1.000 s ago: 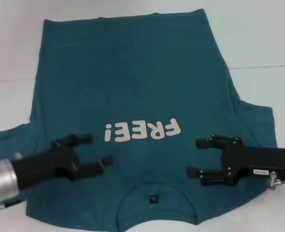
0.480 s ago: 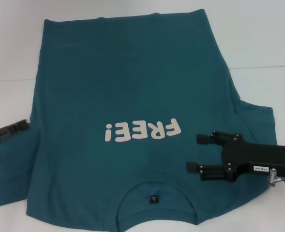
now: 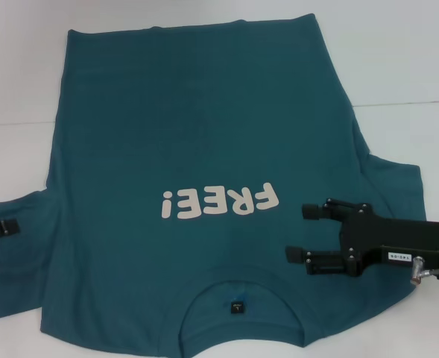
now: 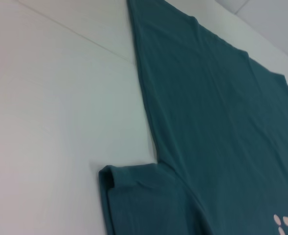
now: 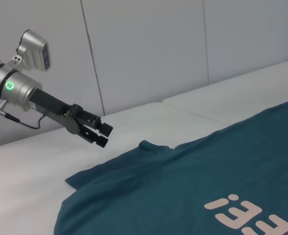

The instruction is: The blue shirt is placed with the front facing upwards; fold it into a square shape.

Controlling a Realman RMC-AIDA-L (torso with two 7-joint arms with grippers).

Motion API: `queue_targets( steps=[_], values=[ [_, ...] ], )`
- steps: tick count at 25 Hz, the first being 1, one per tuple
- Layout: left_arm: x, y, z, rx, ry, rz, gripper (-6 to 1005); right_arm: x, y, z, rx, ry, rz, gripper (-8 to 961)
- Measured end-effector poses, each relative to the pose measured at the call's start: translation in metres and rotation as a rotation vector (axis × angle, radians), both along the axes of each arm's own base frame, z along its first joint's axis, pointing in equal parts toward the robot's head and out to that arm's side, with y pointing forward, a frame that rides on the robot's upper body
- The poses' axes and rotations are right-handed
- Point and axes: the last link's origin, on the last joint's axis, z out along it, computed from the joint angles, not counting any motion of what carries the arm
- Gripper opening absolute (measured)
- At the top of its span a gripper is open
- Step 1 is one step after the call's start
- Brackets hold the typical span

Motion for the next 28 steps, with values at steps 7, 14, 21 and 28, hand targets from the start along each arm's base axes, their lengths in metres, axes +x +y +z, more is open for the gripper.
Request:
queue_targets(
  steps=[7,14,21,28],
  values=[
    [-0.004,0.000,-0.005,0.009,0.068,-0.039,948,0.001,0.001,0.001,0.005,-0.002,-0.003,930],
    [-0.010,-0.001,-0.012,-0.002,0.110,-0.028,948,-0.001,0.003,0.000,0.007,-0.005,0.001,930],
    [-0.009,-0.001,-0.021,-0.023,0.095,-0.021,940,-0.001,0.004,0.000,0.009,-0.013,-0.001,930],
    [-0.005,0.000,-0.026,-0.046,0.085,-0.034,931,0.000,0.005,0.000,0.013,-0.019,-0.005,931]
  ],
)
